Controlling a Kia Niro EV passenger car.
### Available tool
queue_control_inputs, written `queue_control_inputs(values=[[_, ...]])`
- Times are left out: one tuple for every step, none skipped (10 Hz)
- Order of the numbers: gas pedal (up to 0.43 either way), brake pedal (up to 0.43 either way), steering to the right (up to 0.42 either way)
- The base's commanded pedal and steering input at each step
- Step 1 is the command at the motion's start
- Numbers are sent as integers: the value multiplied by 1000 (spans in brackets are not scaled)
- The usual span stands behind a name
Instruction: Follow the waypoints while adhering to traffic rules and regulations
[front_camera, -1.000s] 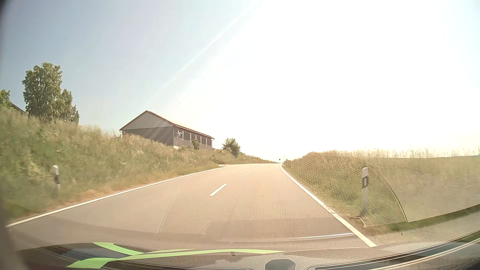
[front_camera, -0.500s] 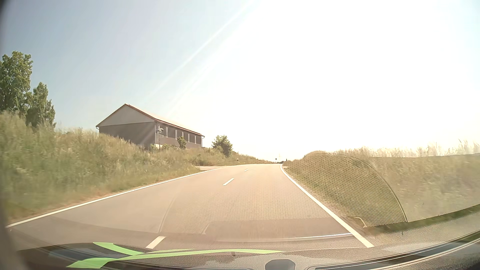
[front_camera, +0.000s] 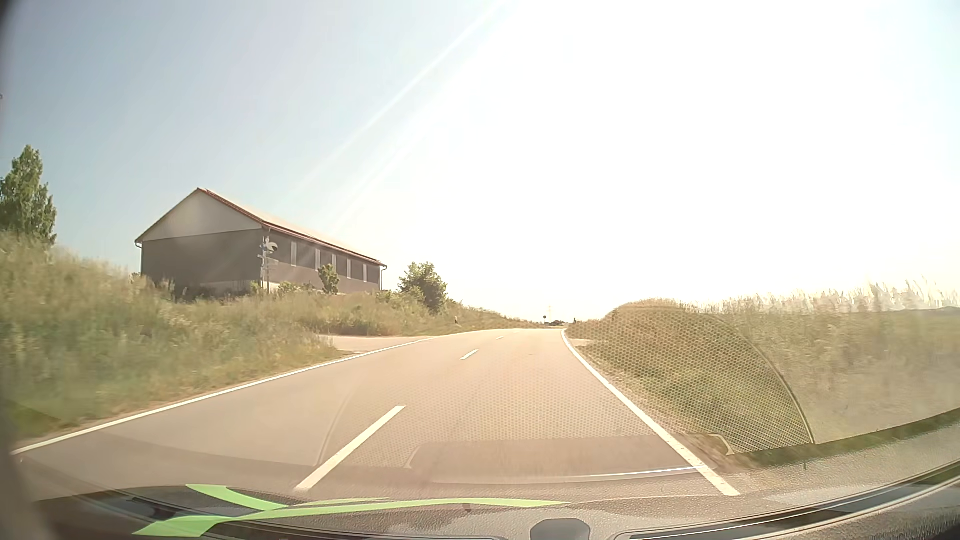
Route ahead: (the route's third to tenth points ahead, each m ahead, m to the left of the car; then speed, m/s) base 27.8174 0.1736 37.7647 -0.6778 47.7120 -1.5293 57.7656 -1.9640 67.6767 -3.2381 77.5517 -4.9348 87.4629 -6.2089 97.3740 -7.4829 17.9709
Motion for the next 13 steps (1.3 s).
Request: queue_control_inputs(values=[[260,0,8],[260,0,8],[240,0,8],[228,0,5],[228,0,3],[248,0,3],[248,0,4],[260,0,5],[280,0,7],[280,0,8],[287,0,8],[299,0,9],[299,0,9]])
